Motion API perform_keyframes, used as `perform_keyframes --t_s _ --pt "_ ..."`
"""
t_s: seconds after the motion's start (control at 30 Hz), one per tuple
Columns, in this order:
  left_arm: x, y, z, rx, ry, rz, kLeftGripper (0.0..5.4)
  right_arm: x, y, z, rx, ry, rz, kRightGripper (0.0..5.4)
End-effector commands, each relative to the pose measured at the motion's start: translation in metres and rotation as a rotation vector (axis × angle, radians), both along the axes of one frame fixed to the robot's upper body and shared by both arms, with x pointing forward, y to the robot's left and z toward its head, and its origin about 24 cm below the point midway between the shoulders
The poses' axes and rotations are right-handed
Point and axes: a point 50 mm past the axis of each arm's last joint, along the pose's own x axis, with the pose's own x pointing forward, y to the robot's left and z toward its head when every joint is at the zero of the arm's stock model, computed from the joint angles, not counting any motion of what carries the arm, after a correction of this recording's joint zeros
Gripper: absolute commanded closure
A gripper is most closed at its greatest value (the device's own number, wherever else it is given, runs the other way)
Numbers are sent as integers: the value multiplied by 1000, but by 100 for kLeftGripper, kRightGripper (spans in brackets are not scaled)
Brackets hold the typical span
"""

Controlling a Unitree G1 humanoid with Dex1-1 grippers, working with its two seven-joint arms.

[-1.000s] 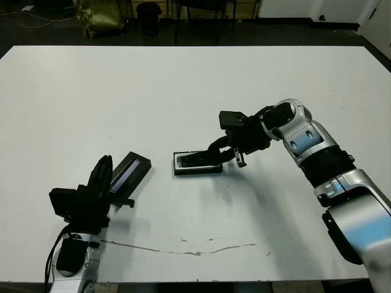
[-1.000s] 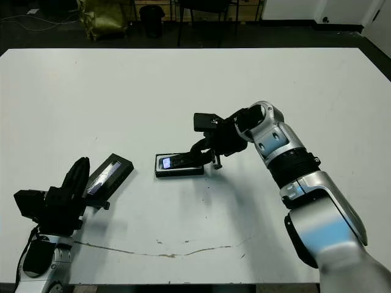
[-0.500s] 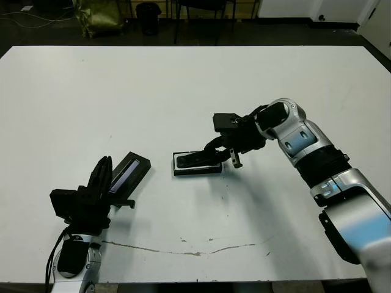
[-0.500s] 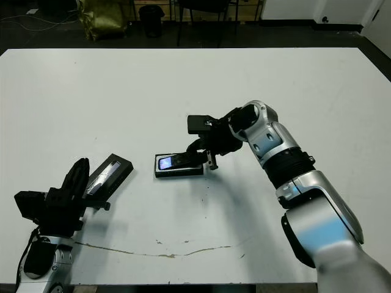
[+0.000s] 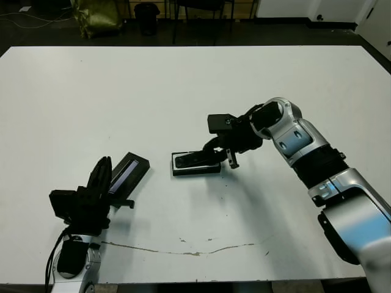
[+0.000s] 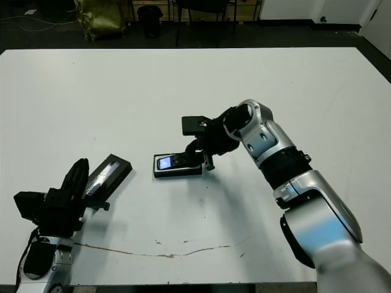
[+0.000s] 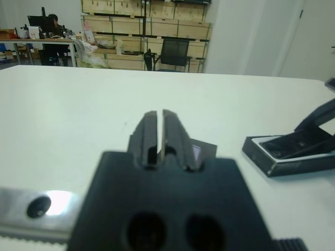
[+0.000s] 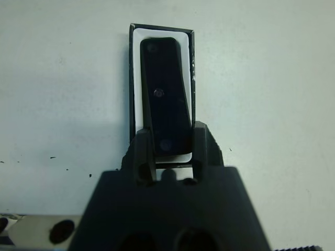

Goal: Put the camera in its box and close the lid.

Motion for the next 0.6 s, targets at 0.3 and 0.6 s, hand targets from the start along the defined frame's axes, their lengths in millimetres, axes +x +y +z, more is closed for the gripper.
perform_keyframes --t_s 0.3,0.6 --pt "-2 2 -6 10 41 18 540 -11 24 -8 9 187 108 485" --pt "-3 1 -5 -2 47 17 540 -7 24 2 17 109 153 289"
